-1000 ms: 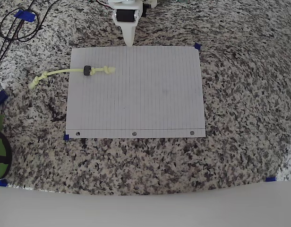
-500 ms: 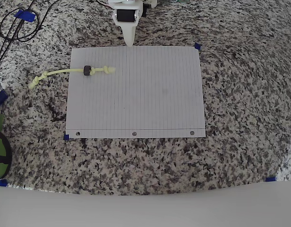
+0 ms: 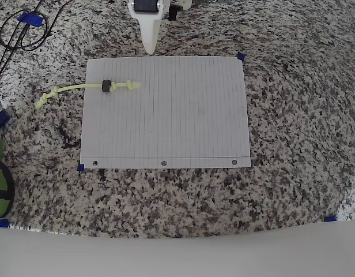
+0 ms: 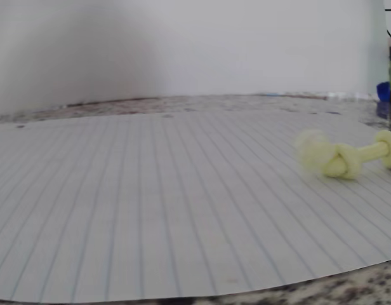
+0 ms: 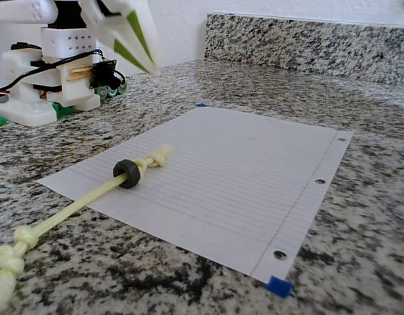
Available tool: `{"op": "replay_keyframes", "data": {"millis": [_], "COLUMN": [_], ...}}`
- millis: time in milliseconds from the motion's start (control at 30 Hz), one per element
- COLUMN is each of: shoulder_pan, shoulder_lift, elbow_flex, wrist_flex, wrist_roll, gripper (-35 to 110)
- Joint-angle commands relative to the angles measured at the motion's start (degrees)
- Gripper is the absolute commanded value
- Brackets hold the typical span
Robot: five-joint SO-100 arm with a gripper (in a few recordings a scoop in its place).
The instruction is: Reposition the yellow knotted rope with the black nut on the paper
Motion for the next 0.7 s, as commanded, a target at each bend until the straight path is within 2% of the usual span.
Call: {"op": "replay_keyframes", "data": {"millis": [0,100,200,333,500,667], "shoulder_pan": [1.67,3.43,4.04,5.89,8.79,12.48], "shoulder_lift": [-10.02,-19.16,-28.48,-38.85,-48.43,-55.46], "elbow_flex": [-7.47,-14.41,-20.39,-24.61,-27.25,-30.50], "wrist_flex": [-0.35,1.32,1.93,0.88,-0.35,-1.23], "wrist_roll": [0.26,0.70,7.29,19.60,41.22,41.84], "gripper": [0,1,4,5,5,8]}}
